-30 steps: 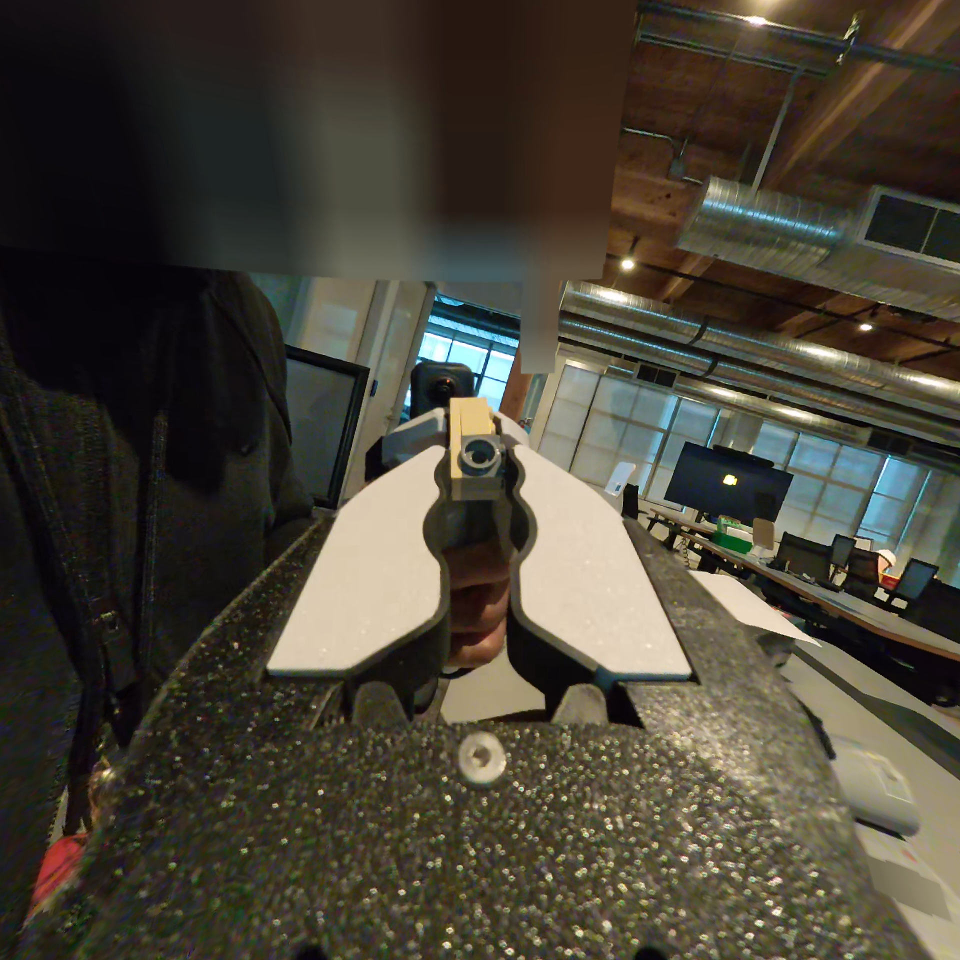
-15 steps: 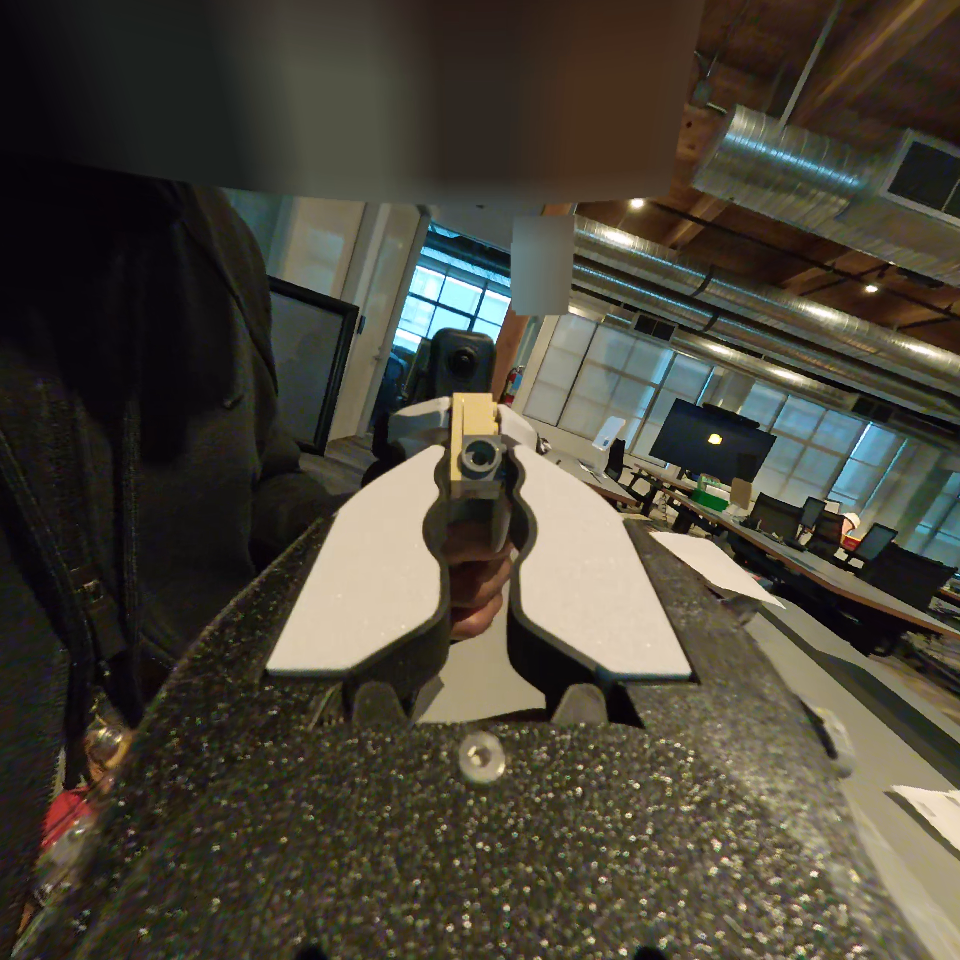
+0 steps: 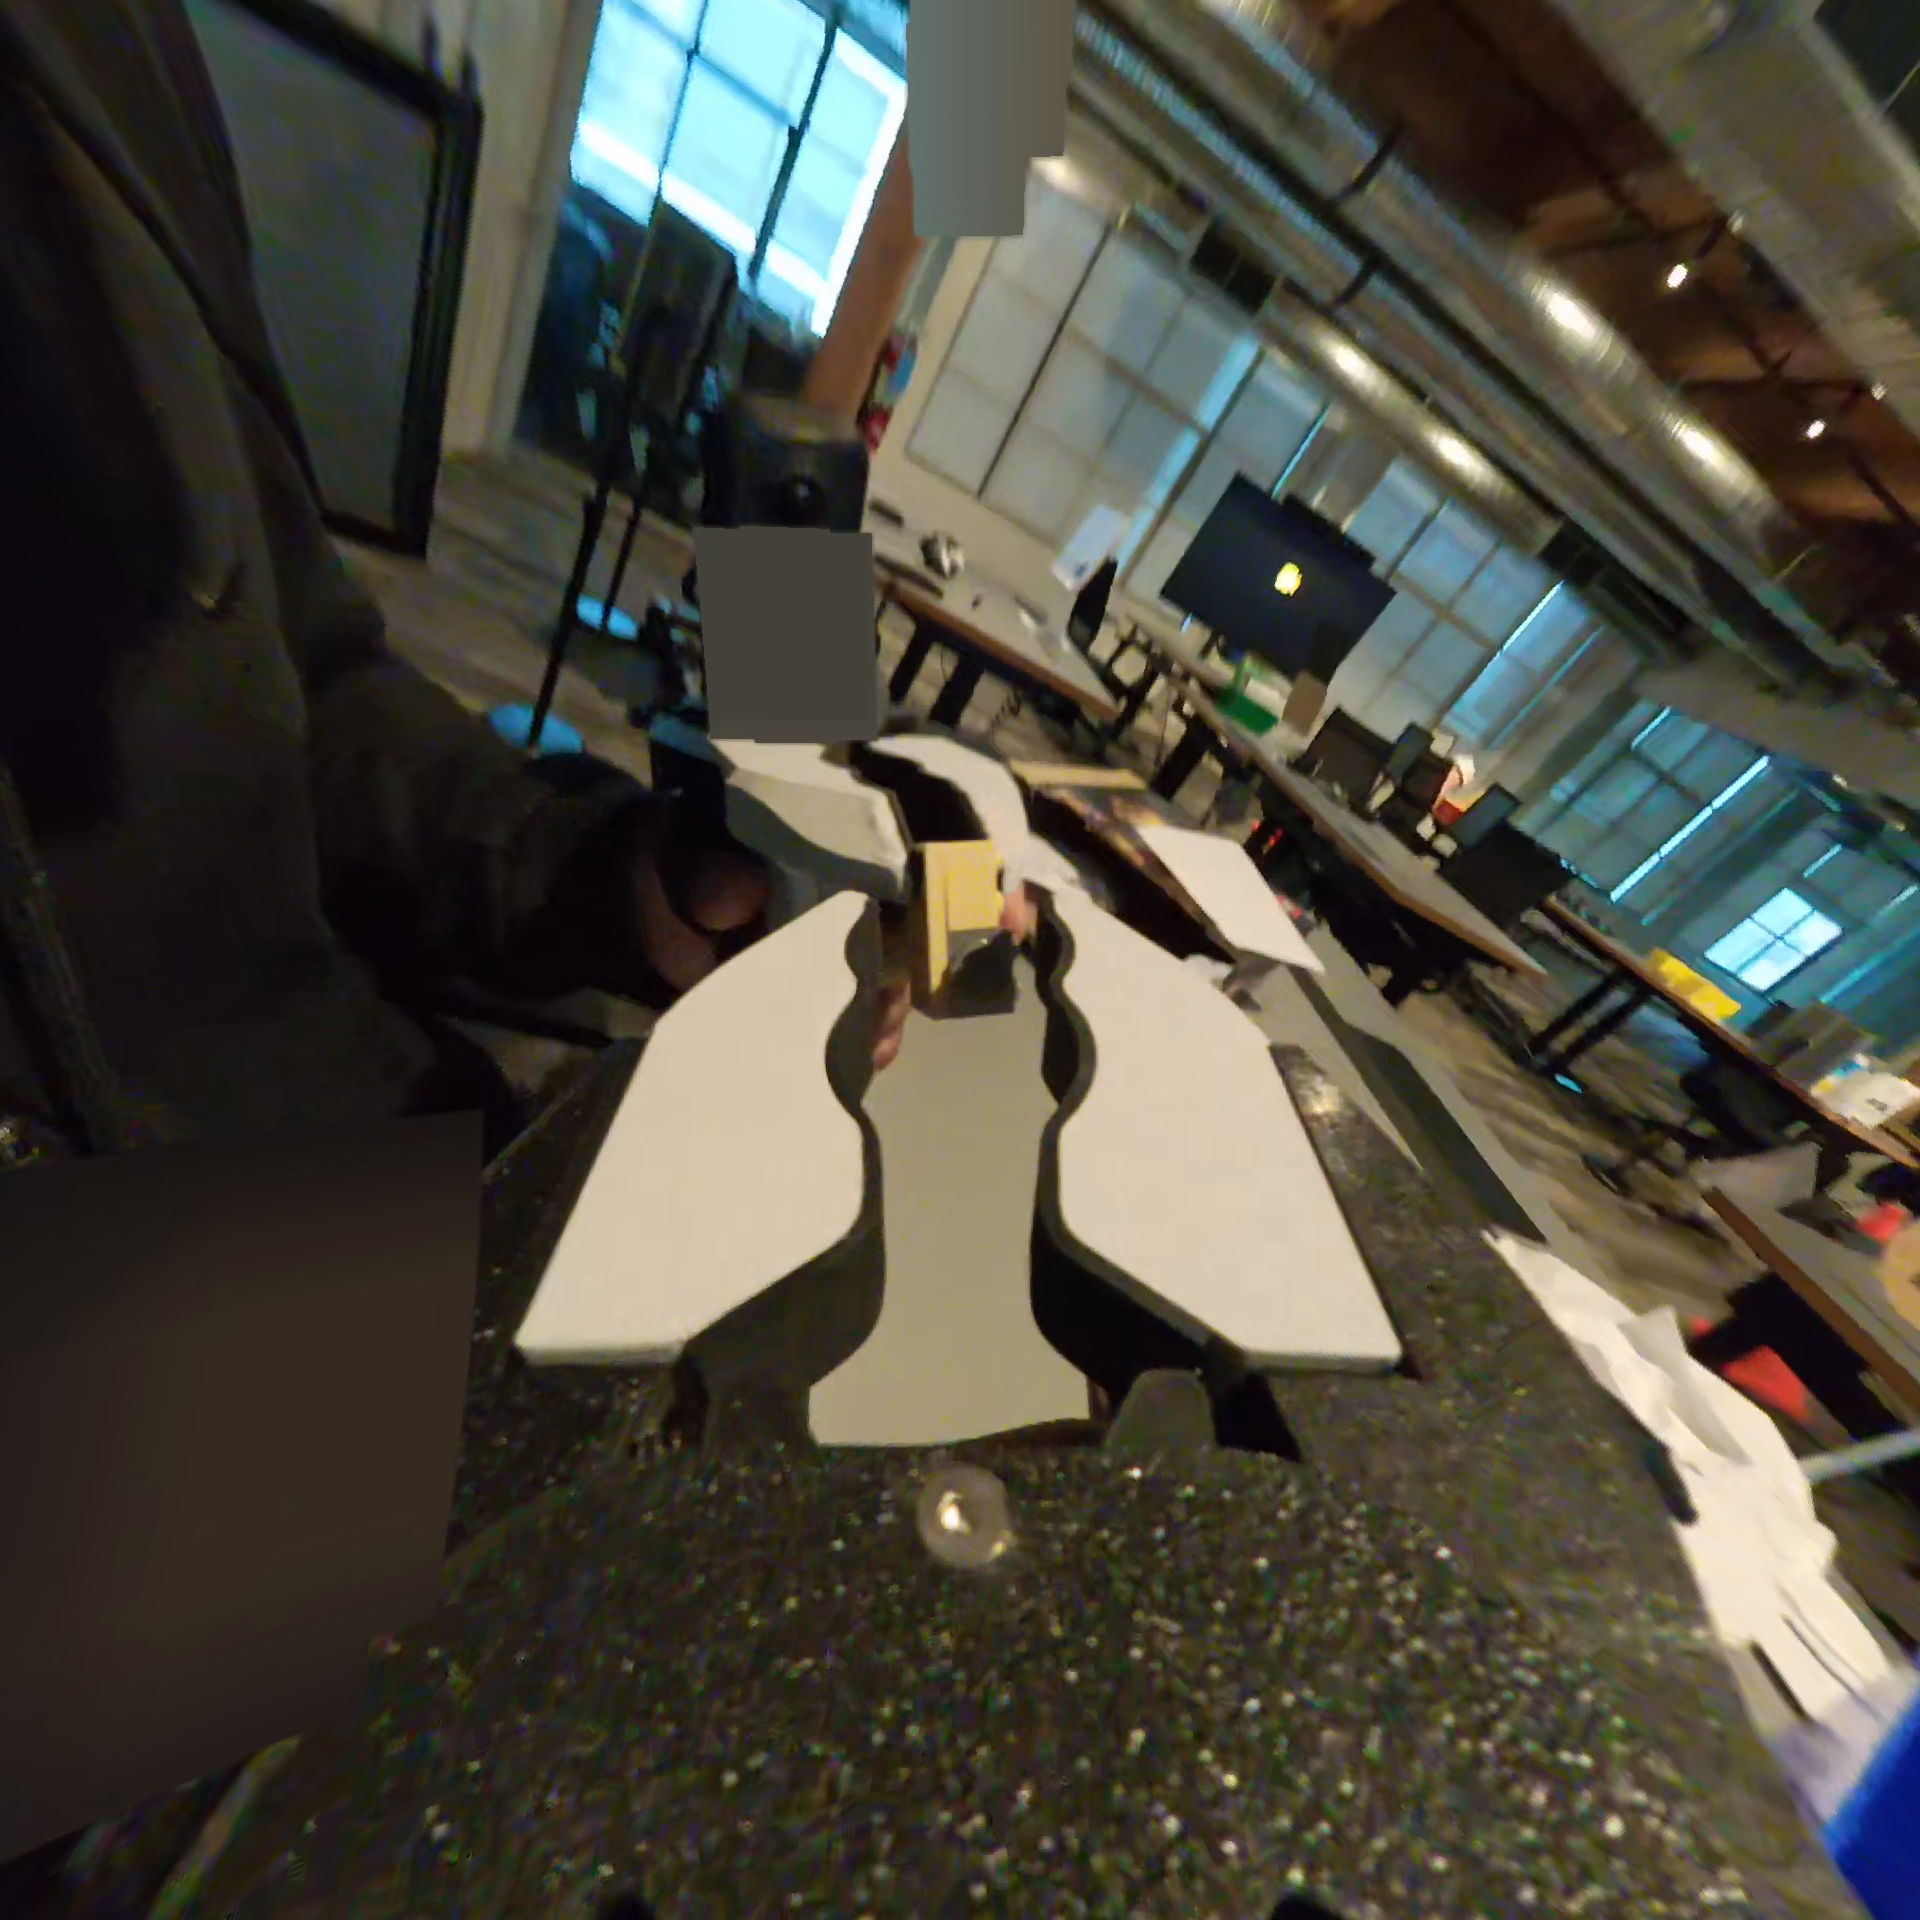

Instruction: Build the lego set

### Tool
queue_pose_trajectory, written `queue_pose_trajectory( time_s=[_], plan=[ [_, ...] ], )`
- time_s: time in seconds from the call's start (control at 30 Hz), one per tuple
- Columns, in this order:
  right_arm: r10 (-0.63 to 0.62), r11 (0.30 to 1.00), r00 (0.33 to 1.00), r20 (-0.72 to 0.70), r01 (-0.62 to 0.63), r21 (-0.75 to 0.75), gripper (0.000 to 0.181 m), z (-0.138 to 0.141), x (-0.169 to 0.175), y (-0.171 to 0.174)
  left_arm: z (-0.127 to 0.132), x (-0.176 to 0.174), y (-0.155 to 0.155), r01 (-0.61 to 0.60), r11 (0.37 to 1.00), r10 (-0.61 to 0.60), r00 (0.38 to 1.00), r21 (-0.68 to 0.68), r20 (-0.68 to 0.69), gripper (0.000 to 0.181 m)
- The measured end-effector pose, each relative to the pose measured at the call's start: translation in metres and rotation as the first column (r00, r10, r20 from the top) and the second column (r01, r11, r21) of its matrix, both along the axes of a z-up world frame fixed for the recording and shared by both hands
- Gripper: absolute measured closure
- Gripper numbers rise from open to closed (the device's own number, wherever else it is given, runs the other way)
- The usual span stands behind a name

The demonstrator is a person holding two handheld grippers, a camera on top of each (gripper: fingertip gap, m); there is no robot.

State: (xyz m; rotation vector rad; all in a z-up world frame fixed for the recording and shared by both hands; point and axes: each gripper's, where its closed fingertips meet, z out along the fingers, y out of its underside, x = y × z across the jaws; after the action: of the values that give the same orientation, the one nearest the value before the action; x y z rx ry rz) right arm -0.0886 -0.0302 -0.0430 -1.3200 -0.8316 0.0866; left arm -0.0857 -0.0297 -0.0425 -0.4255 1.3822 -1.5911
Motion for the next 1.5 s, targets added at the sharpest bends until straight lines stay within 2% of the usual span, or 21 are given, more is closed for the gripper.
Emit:
queue_pose_trajectory(
  time_s=[0.13,0.5,0.87,1.13,1.5],
  plan=[
    [-0.045,0.997,0.996,0.083,0.050,-0.065,0.154,-0.010,-0.007,0.005,-0.003,-0.001,-0.002,-0.012,0.998,0.012,1.000,0.061,-0.005,0.167],
    [-0.100,0.991,0.978,0.181,0.115,-0.072,0.163,-0.017,-0.002,0.006,-0.010,0.000,-0.005,-0.002,0.987,0.011,0.999,0.158,-0.052,0.166],
    [-0.083,0.991,0.977,0.196,0.102,-0.086,0.162,-0.020,-0.002,0.003,-0.013,-0.001,-0.005,-0.013,0.973,0.030,0.997,0.231,-0.070,0.166],
    [-0.056,0.991,0.977,0.207,0.079,-0.108,0.164,-0.020,-0.006,-0.002,-0.017,-0.006,-0.006,0.066,0.972,-0.040,0.992,0.224,-0.122,0.166],
    [-0.021,0.991,0.984,0.177,0.045,-0.130,0.166,-0.020,-0.010,-0.003,-0.022,-0.006,-0.010,0.095,0.965,-0.063,0.989,0.245,-0.136,0.166]
  ],
)
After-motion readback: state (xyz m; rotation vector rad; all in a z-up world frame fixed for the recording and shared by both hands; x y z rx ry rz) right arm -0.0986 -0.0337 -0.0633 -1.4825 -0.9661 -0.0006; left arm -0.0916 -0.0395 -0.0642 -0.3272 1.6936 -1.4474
